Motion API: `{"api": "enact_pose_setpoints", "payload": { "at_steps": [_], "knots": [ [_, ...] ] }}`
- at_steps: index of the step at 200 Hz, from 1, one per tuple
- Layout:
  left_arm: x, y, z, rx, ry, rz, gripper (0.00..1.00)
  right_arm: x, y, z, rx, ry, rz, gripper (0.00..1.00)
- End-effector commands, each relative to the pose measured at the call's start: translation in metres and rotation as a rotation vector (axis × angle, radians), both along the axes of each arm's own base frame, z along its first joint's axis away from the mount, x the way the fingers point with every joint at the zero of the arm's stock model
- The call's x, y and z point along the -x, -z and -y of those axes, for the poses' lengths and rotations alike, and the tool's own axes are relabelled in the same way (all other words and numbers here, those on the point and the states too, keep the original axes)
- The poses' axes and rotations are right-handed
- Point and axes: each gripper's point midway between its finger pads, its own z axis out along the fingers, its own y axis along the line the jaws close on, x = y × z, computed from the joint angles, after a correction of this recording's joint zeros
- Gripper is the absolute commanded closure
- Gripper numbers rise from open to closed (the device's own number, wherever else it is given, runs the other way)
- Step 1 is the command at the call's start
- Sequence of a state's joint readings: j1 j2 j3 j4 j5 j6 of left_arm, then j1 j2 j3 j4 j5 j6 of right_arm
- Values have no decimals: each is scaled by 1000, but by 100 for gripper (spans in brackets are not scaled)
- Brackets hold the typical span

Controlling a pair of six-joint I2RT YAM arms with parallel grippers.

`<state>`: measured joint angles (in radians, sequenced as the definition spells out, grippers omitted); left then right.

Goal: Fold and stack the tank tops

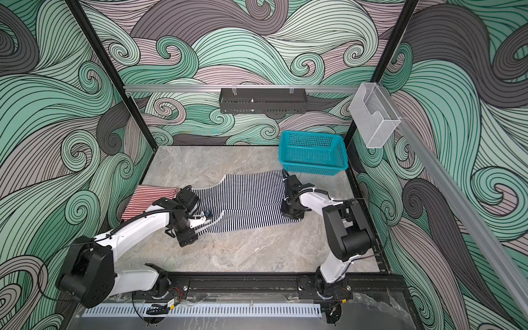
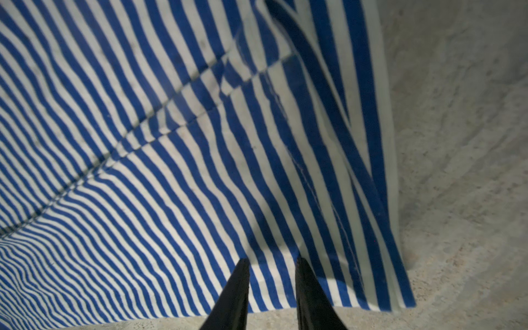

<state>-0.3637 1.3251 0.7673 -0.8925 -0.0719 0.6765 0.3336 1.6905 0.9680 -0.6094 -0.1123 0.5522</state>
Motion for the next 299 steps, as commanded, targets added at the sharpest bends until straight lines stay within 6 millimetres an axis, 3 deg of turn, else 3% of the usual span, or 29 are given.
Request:
{"api": "enact_pose_setpoints", "payload": {
  "at_steps": [1, 21, 46, 72, 115, 170, 196, 222, 245, 262, 277, 299],
  "knots": [
    [3, 9, -1, 39, 13, -78, 16, -1, 1, -1, 5, -6, -2, 70],
    [0, 14, -5, 72, -10, -127, 27, -1, 3, 0, 8, -6, -7, 71],
    [-7, 11, -10, 119, -44, -193, 67, 3, 6, 6, 28, -2, -22, 76],
    [-15, 3, -16, 181, -74, -243, 77, 8, 7, 15, 68, -6, -37, 77],
    [-15, 10, -25, 190, -73, -360, 77, 11, 7, 22, 88, -1, -52, 78],
    [3, 32, -47, 115, -78, -488, 77, 15, 7, 35, 149, 0, -72, 78],
    [3, 34, -55, 76, -87, -476, 67, 18, 8, 37, 156, 3, -84, 78],
    [-3, 23, -67, 25, -92, -413, 49, 17, -3, 34, 135, 7, -59, 76],
    [-20, -7, -75, -4, -87, -296, 44, 14, -23, 26, 100, 8, -8, 72],
    [-33, -33, -69, 32, -89, -230, 41, 10, -36, 16, 81, 0, 27, 71],
    [-38, -49, -48, 115, -86, -223, 40, 9, -40, 12, 81, -6, 43, 70],
    [-31, -44, -13, 138, -37, -249, 40, 5, -35, 8, 71, 3, 49, 72]
  ]
}}
